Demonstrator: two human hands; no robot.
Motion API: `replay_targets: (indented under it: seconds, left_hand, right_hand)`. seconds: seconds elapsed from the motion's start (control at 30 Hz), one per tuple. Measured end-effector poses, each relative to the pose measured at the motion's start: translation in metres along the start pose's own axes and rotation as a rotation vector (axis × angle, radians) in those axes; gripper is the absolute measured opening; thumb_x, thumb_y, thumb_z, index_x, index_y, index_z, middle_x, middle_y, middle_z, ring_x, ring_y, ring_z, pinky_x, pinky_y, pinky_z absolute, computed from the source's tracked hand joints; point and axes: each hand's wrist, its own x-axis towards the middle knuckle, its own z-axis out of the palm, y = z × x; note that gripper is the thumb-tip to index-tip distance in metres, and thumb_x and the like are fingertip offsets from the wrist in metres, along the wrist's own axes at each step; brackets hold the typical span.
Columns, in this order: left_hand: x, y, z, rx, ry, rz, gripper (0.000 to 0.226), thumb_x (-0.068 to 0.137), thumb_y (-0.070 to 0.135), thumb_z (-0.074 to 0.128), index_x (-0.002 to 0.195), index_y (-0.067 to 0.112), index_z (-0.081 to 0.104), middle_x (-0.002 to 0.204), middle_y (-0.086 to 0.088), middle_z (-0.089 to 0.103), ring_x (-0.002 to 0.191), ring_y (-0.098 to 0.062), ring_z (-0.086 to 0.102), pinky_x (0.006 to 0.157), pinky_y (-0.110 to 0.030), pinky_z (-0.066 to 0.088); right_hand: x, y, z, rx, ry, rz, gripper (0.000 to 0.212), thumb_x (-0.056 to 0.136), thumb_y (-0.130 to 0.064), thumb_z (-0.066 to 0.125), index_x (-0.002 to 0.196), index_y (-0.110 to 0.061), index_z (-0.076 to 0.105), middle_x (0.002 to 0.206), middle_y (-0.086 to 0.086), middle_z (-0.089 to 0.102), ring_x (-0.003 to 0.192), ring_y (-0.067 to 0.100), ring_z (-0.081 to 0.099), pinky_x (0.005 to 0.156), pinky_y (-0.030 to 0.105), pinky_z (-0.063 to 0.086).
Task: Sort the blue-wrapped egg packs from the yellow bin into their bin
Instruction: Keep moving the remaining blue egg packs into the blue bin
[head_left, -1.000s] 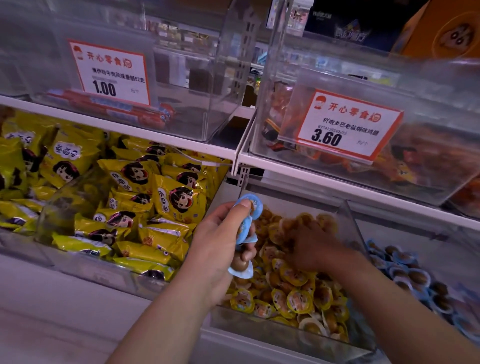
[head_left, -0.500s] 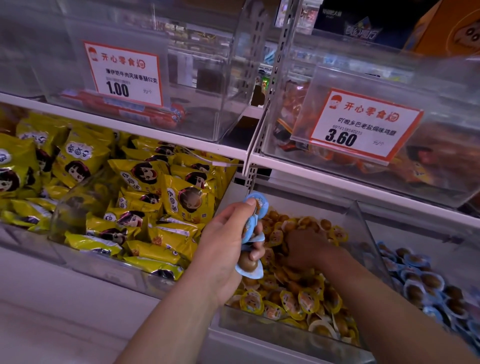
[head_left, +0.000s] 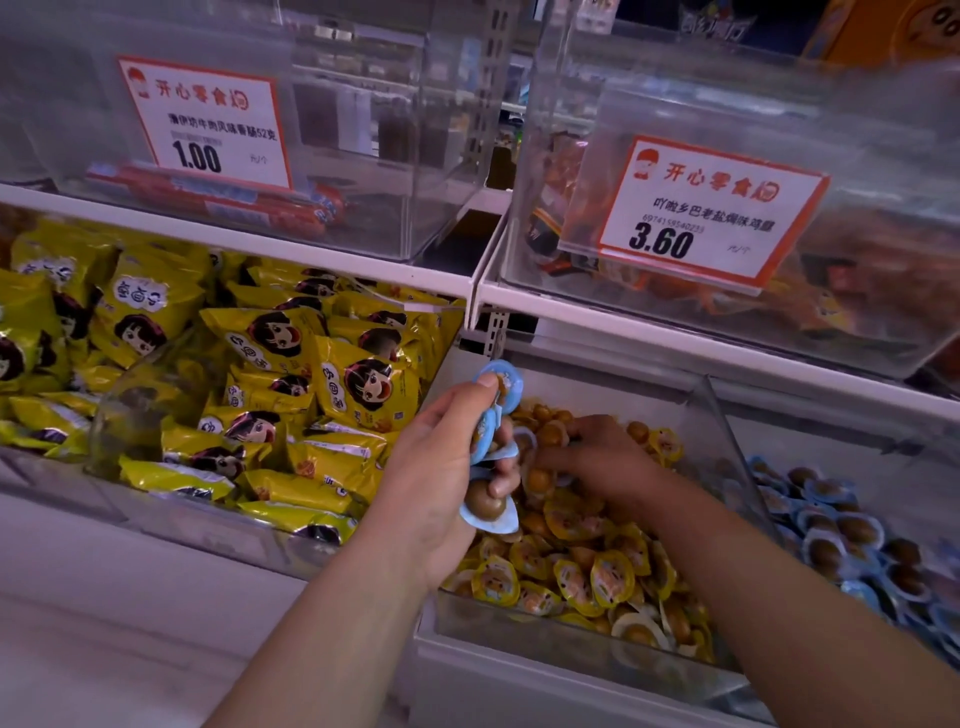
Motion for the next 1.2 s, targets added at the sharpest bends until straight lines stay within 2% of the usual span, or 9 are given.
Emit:
replay_targets:
  seconds: [0.1, 0.23, 0.33, 0.43, 0.57, 0.63, 0.77, 1.0, 1.2]
  left_hand:
    - [0.001, -0.003, 0.001, 0.056, 0.023, 0.02, 0.021, 0.095, 0.033, 0.061, 0.096, 0.012, 0.066, 0.066, -0.002, 0.052, 0.051, -0.016, 0.042, 0.05, -0.03, 0.024]
    - [-0.005, -0.024, 0.009, 0.453, 0.11, 0.226, 0.014, 0.094, 0.033, 0.065, 0.084, 0.025, 0.07, 0.055, 0.006, 0.055, 0.045, -0.009, 0.048, 0.042, -0.023, 0.032]
    - [-0.004, -0.043, 0.015, 0.701, 0.122, 0.344, 0.012, 0.093, 0.033, 0.067, 0.084, 0.025, 0.071, 0.068, 0.007, 0.066, 0.057, 0.0, 0.058, 0.049, -0.016, 0.042]
    - [0.004, -0.051, 0.018, 0.654, 0.179, 0.238, 0.014, 0.092, 0.033, 0.067, 0.083, 0.024, 0.072, 0.061, 0.007, 0.063, 0.054, -0.005, 0.055, 0.051, -0.025, 0.041]
    - [0.014, -0.054, 0.019, 0.529, 0.257, 0.097, 0.016, 0.093, 0.036, 0.066, 0.089, 0.022, 0.072, 0.056, 0.004, 0.059, 0.043, -0.011, 0.047, 0.04, -0.018, 0.033]
    - [0.016, -0.054, 0.018, 0.512, 0.251, 0.08, 0.017, 0.093, 0.036, 0.065, 0.091, 0.021, 0.072, 0.058, 0.001, 0.059, 0.04, -0.011, 0.046, 0.037, -0.017, 0.03]
    - [0.018, -0.056, 0.016, 0.512, 0.243, 0.073, 0.019, 0.094, 0.036, 0.064, 0.094, 0.019, 0.071, 0.057, -0.002, 0.056, 0.04, -0.014, 0.044, 0.038, -0.018, 0.029]
    - [0.021, -0.053, 0.018, 0.436, 0.224, 0.052, 0.017, 0.095, 0.033, 0.063, 0.093, 0.017, 0.07, 0.054, -0.005, 0.053, 0.038, -0.014, 0.042, 0.037, -0.018, 0.027]
    - [0.017, -0.048, 0.018, 0.409, 0.175, 0.021, 0.016, 0.096, 0.033, 0.062, 0.096, 0.019, 0.07, 0.052, -0.001, 0.052, 0.04, -0.014, 0.042, 0.04, -0.02, 0.028]
  right_hand:
    - [-0.011, -0.008, -0.008, 0.253, 0.024, 0.034, 0.002, 0.078, -0.009, 0.079, 0.08, -0.009, 0.078, 0.079, 0.014, 0.075, 0.072, 0.022, 0.071, 0.065, 0.03, 0.056]
    - [-0.028, -0.006, -0.018, 0.41, 0.18, 0.075, 0.017, 0.077, 0.002, 0.073, 0.094, 0.003, 0.073, 0.096, 0.028, 0.073, 0.087, 0.041, 0.07, 0.079, 0.049, 0.058]
    - [-0.043, 0.0, -0.031, 0.561, 0.183, 0.07, 0.009, 0.084, 0.005, 0.066, 0.089, -0.002, 0.069, 0.093, 0.025, 0.073, 0.079, 0.031, 0.07, 0.064, 0.034, 0.058]
    - [-0.062, 0.002, -0.041, 0.622, 0.108, 0.051, 0.014, 0.089, 0.005, 0.06, 0.09, -0.004, 0.07, 0.087, 0.016, 0.074, 0.072, 0.021, 0.07, 0.067, 0.03, 0.056]
    - [-0.07, 0.008, -0.042, 0.395, 0.29, 0.036, 0.013, 0.087, 0.01, 0.058, 0.088, 0.0, 0.066, 0.071, 0.011, 0.071, 0.057, 0.015, 0.065, 0.053, 0.022, 0.051]
    - [-0.062, 0.012, -0.044, -0.072, 0.413, -0.007, 0.017, 0.084, 0.002, 0.06, 0.081, -0.014, 0.066, 0.067, 0.001, 0.069, 0.058, 0.01, 0.064, 0.052, 0.022, 0.05]
    - [-0.041, 0.012, -0.037, -0.731, 0.201, -0.057, 0.014, 0.08, -0.019, 0.065, 0.093, -0.022, 0.067, 0.097, 0.007, 0.069, 0.09, 0.028, 0.066, 0.074, 0.035, 0.055]
    - [-0.022, 0.016, -0.024, -0.683, -0.12, -0.168, 0.021, 0.094, -0.045, 0.056, 0.084, -0.026, 0.057, 0.074, -0.008, 0.059, 0.072, 0.013, 0.057, 0.063, 0.029, 0.043]
    - [-0.027, 0.026, -0.043, -0.646, 0.159, -0.071, 0.023, 0.087, -0.02, 0.07, 0.109, -0.022, 0.075, 0.111, 0.005, 0.07, 0.103, 0.023, 0.066, 0.087, 0.028, 0.05]
